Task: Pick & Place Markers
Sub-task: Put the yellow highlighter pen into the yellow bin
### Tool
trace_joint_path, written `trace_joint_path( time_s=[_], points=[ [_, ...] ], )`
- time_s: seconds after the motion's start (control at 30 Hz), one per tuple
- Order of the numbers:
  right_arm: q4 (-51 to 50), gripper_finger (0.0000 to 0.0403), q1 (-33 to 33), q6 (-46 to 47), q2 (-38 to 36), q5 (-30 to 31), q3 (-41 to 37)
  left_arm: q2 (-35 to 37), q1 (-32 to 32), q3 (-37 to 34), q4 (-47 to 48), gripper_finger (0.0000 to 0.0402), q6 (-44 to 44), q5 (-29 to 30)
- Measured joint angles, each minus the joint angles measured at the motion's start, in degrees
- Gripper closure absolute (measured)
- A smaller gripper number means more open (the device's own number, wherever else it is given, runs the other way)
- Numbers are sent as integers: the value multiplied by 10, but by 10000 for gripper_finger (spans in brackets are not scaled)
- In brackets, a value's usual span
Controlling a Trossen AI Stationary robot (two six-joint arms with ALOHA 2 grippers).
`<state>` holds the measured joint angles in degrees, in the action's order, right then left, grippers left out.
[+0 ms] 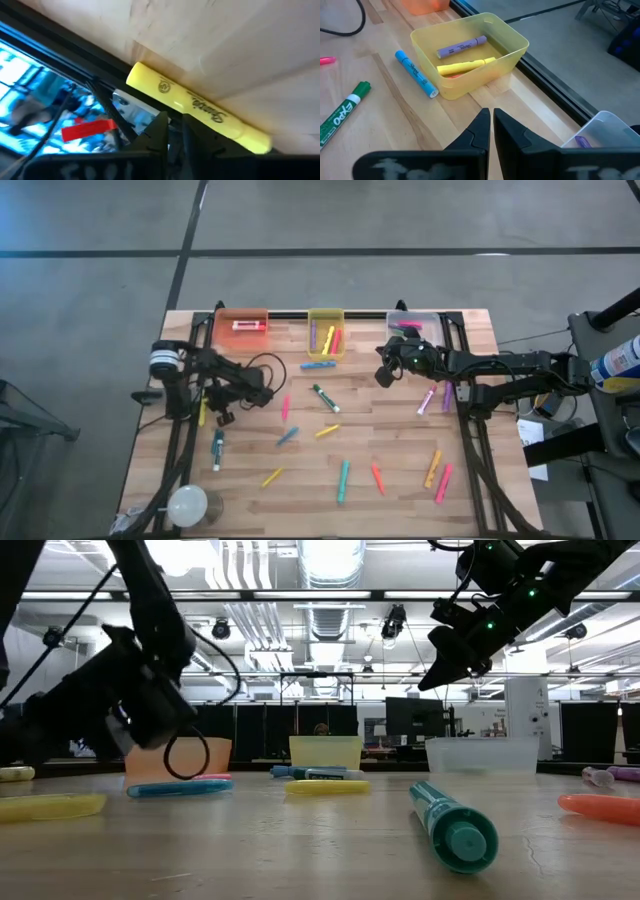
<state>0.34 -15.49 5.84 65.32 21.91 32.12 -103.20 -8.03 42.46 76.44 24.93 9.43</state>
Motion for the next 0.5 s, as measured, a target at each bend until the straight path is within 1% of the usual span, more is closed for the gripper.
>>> trace_joint_path(
  time_s=[0.07, 0.17, 0.23, 0.37, 0.5],
  points=[
    [0, 385, 0, 0, 0, 0, 0, -24, 1, -1, 1, 358, -15, 8],
    [0, 385, 0, -1, 0, 0, 0, -57, 2, -1, 14, 362, -20, 54],
    [0, 385, 0, -2, 0, 0, 0, -73, 3, -2, 18, 362, -21, 70],
    [0, 385, 0, -2, 0, 0, 0, -79, 5, -3, 6, 362, -32, 61],
    [0, 385, 0, -2, 0, 0, 0, -62, 6, 0, -14, 363, -36, 51]
  ],
)
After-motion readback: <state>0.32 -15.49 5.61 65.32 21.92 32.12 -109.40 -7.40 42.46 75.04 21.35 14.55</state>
